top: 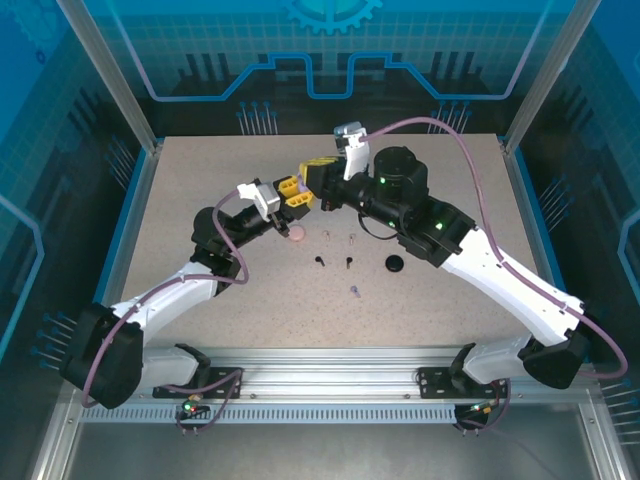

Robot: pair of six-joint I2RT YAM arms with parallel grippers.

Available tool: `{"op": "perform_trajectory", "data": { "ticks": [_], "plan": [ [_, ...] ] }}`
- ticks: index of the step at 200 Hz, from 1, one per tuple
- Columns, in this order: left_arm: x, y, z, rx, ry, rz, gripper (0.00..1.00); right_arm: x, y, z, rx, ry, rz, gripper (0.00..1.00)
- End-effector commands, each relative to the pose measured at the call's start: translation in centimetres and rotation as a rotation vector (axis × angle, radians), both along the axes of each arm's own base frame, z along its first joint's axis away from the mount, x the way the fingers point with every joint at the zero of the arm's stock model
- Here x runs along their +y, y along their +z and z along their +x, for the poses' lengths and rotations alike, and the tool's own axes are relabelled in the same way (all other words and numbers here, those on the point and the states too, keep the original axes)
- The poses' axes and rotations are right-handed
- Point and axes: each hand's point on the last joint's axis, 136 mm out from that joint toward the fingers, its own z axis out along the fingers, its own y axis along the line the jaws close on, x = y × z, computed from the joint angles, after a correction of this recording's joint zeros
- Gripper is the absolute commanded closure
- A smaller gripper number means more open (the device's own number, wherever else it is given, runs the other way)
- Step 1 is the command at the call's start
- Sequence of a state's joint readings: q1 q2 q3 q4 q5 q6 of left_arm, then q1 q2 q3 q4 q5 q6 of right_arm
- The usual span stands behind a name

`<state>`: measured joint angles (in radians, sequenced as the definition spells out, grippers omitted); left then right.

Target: Insert the wireless bluetooth earbuds into the charging case

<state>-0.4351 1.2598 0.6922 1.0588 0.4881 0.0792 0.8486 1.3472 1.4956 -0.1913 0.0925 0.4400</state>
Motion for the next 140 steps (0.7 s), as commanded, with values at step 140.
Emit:
{"op": "perform_trajectory", "data": {
  "ticks": [140],
  "plan": [
    [-0.3, 2.6, -1.0, -0.082, -0.010, -0.012, 1.00, -1.6, -0.9, 0.1, -0.016, -0.038, 0.033, 0.90]
  ]
}}
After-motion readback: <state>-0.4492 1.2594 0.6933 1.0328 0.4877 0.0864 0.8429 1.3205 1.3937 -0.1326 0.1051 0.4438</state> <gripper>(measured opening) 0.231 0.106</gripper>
